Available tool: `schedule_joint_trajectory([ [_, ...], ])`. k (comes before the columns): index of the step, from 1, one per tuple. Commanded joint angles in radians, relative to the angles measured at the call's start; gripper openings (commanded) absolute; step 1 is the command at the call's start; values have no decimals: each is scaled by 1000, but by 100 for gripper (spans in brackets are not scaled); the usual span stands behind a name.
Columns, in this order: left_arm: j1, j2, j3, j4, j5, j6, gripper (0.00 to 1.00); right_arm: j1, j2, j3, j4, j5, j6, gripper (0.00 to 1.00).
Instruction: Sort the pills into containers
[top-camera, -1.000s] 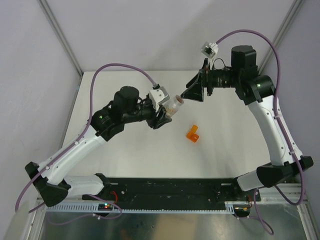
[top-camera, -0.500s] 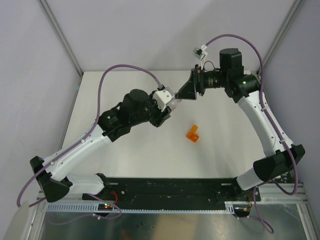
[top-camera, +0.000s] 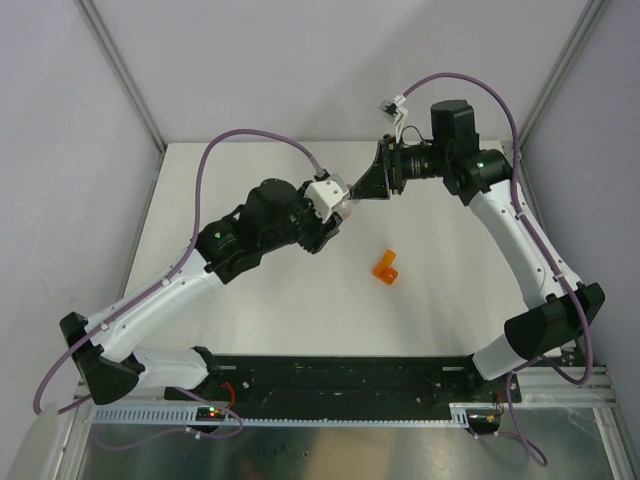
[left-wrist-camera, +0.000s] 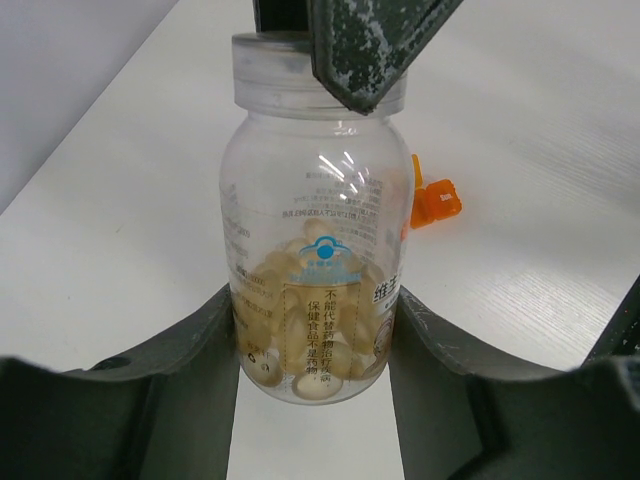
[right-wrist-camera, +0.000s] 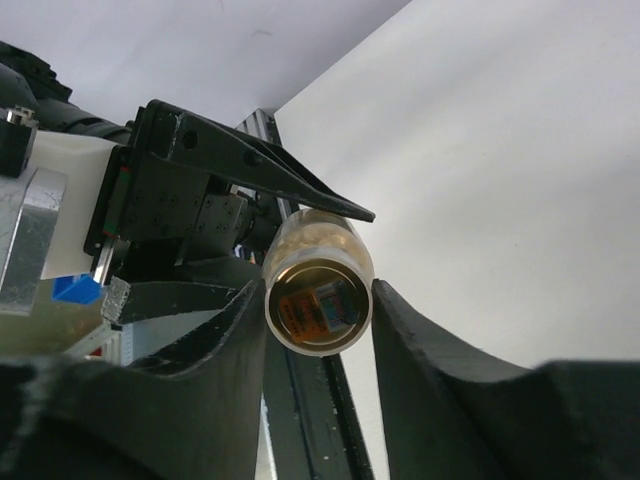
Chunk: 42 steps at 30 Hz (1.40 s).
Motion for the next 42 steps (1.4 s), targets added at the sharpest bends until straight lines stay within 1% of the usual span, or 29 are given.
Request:
schedule_joint_trajectory([
  [1, -4, -23, 39, 39, 1, 16, 0, 17, -5, 7, 10, -34, -29, 32],
  [3, -2, -26, 39, 39, 25, 10, 0, 25, -9, 10, -12, -41, -61, 23],
  [5, 9, -33, 39, 38, 99, 0, 0, 32, -18, 22, -47, -48, -115, 17],
  [7, 33, -42, 39, 37, 212, -23, 0, 33, -30, 38, -88, -62, -187, 12],
  [9, 79, -55, 35, 37, 356, -50, 0, 32, -50, 51, -130, -80, -267, 9],
  [13, 154, -72, 25, 37, 697, -94, 0, 45, -107, 71, -224, -93, -444, 7],
  [14, 163, -75, 22, 37, 787, -105, 0, 58, -123, 81, -247, -89, -496, 8],
  [16, 171, -77, 17, 38, 921, -124, 0, 93, -143, 108, -320, -58, -599, 8],
  [18, 173, -73, 15, 39, 1013, -145, 0, 144, -158, 138, -393, 1, -689, 10],
  [20, 174, -70, 14, 39, 1068, -156, 0, 195, -171, 159, -441, 70, -752, 11],
  [23, 174, -69, 10, 39, 1099, -160, 0, 256, -184, 175, -489, 176, -818, 17],
  [25, 173, -68, 8, 40, 1102, -160, 0, 275, -188, 183, -506, 222, -841, 26],
  [26, 174, -67, 7, 39, 1098, -158, 0, 281, -190, 185, -511, 239, -846, 33],
  [30, 172, -70, 2, 37, 1049, -141, 0, 288, -187, 197, -515, 269, -834, 53],
  [32, 172, -71, 2, 33, 1014, -131, 0, 288, -182, 202, -508, 271, -815, 61],
  [36, 169, -76, 2, 23, 917, -96, 0, 277, -173, 210, -479, 251, -740, 72],
  [42, 141, -87, -4, 9, 722, -39, 0, 177, -142, 259, -416, 105, -582, 89],
])
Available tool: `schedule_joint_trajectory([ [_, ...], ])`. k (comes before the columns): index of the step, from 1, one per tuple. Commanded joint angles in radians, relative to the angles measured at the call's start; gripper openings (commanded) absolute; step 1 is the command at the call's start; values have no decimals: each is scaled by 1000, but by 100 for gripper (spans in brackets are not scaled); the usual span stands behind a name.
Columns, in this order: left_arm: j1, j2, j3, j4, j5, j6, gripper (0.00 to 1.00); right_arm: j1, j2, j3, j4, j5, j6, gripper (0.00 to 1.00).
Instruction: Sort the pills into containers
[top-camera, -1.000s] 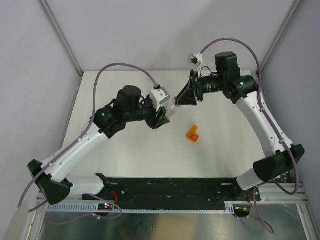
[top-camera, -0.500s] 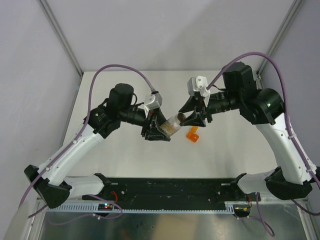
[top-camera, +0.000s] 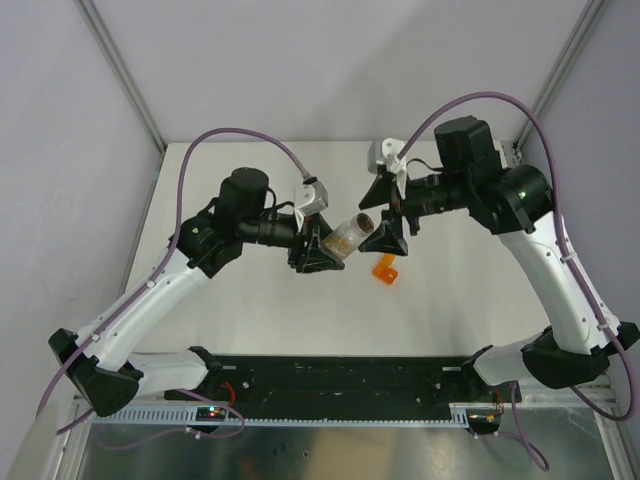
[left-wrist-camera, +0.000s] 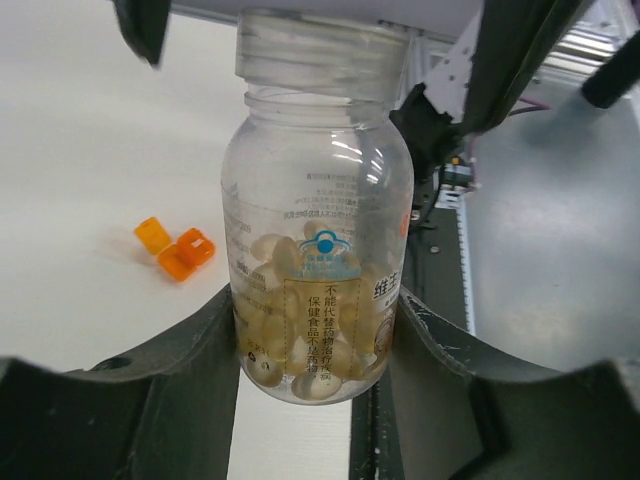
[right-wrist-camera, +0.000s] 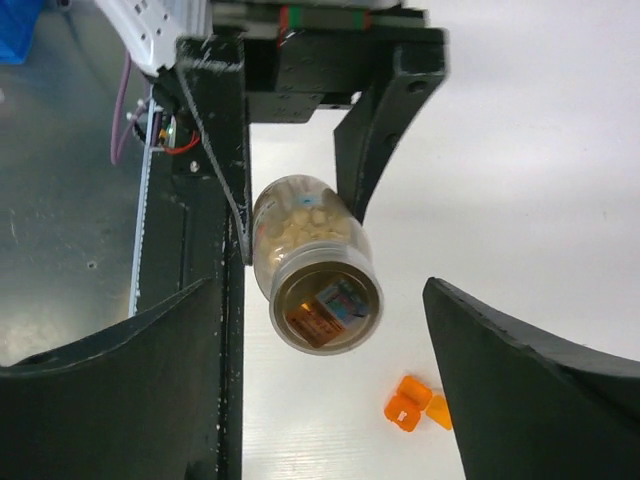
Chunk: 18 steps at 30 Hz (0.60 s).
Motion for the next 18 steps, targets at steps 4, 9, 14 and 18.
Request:
schedule_joint_trajectory([
  [4, -48, -44, 1, 27, -303, 82, 0, -125, 27, 84, 146, -148, 257, 95],
  [9, -101, -42, 1, 27, -508, 108, 0, -194, 55, 46, 275, -137, 459, 95],
  [14, -130, -23, 15, 28, -649, 111, 0, -245, 76, -33, 380, -158, 589, 94],
  [18, -146, -10, 28, 34, -715, 111, 0, -254, 84, -97, 429, -193, 641, 94],
])
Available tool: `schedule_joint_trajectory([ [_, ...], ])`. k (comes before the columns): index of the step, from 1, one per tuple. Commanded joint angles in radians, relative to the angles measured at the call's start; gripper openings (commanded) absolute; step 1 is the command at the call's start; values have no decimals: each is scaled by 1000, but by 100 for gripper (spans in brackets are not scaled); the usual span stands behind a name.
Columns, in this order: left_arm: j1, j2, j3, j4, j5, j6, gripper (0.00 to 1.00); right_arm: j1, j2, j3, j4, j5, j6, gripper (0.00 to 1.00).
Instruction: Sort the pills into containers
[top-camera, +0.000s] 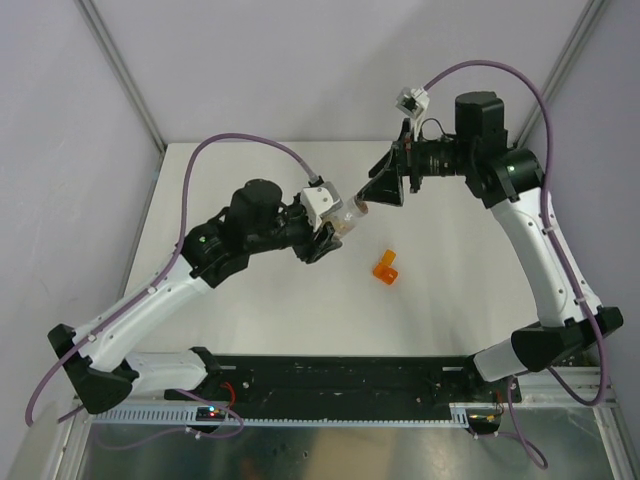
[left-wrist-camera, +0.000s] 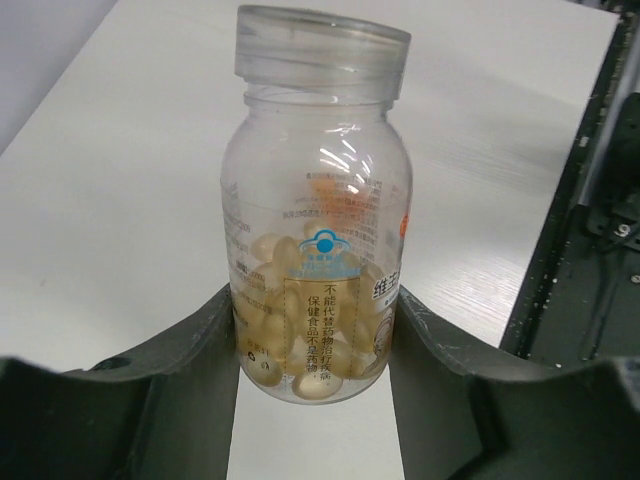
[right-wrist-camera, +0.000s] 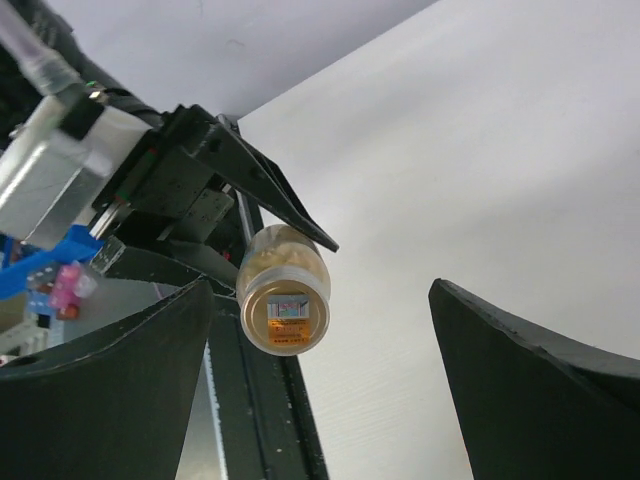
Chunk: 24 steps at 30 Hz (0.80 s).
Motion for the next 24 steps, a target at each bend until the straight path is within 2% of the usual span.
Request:
schedule_joint_trajectory([
  [1, -20, 7, 33, 37, -137, 24, 0, -7, 8, -56, 113, -59, 122, 94],
  [7, -32, 19, 39, 41, -183, 29, 0, -6, 13, -117, 154, -92, 149, 93],
  [17, -41, 27, 43, 45, -215, 37, 0, 11, 23, -158, 167, -107, 144, 84],
  [24, -42, 26, 43, 45, -218, 37, 0, 19, 30, -163, 164, -111, 133, 74],
])
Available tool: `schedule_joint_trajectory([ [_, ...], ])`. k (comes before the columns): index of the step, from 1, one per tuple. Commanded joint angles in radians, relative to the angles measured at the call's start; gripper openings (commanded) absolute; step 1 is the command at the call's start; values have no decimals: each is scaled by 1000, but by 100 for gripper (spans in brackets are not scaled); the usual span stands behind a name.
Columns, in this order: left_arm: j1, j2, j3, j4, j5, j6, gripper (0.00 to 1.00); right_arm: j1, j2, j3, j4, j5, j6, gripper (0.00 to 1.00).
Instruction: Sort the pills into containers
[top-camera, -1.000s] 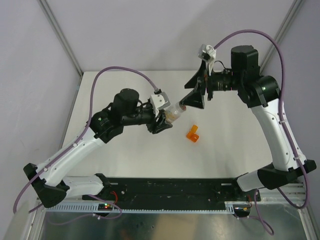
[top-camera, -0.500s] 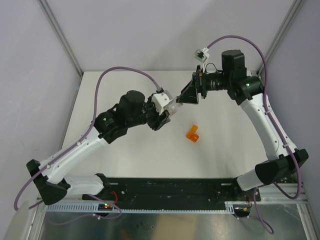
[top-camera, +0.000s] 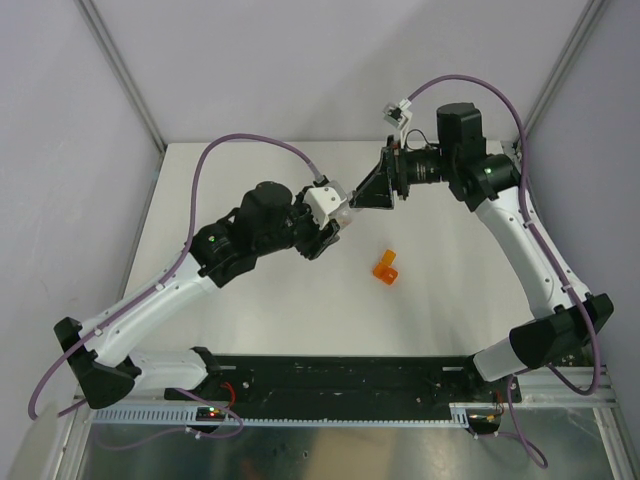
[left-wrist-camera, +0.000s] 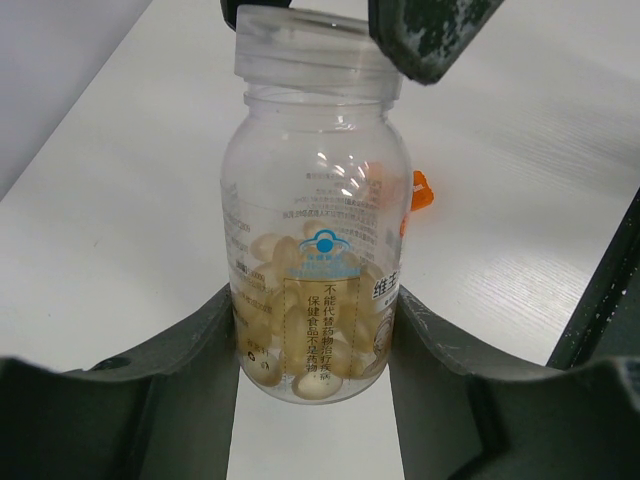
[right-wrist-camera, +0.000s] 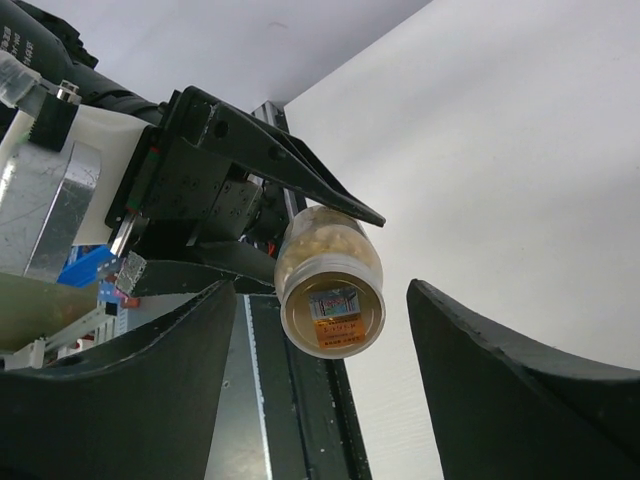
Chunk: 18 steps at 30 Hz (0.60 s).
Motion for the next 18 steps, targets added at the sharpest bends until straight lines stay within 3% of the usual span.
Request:
schedule_joint_trajectory([
  [1, -6, -6, 43, 45, -15, 18, 0, 10, 6, -2, 23, -27, -5, 72],
  [18, -6, -13, 43, 47, -14, 20, 0, 25, 10, -15, 5, -21, -36, 60],
])
